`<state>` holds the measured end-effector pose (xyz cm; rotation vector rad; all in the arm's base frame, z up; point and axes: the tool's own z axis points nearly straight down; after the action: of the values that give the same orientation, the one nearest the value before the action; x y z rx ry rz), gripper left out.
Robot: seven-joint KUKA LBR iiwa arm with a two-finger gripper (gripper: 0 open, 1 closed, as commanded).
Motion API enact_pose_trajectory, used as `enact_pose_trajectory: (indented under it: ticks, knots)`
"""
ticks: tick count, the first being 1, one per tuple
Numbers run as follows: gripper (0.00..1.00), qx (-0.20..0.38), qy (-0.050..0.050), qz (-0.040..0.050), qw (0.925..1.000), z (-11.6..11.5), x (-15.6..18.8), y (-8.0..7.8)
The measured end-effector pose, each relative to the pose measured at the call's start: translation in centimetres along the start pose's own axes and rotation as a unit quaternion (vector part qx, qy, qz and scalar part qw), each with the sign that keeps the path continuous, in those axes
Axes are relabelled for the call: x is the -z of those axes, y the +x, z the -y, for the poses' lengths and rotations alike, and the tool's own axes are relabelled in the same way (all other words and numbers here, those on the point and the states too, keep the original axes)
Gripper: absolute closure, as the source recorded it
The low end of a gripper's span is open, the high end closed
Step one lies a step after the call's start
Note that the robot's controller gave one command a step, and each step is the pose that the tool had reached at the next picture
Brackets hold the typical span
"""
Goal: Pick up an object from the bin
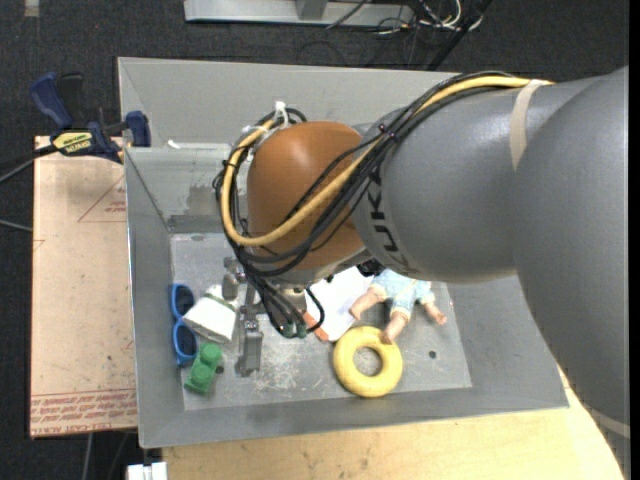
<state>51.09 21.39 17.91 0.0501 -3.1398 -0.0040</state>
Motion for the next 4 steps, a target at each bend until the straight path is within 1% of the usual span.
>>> enact_pose_trajectory:
  ticks: [1, 2, 3, 4]
  knots:
    - [0.00, -0.029, 0.000, 0.0008, 0.9996, -0.5, -0.7, -0.2]
    - [0.00, 0.030, -0.001, 0.0015, 0.9995, 1.3, -4.4, -0.3]
    - [0.00, 0.097, 0.000, 0.0014, 0.9953, 2.0, -8.0, -0.9]
    - [0.00, 0.064, -0.001, 0.0031, 0.9979, 0.3, -9.6, -2.1]
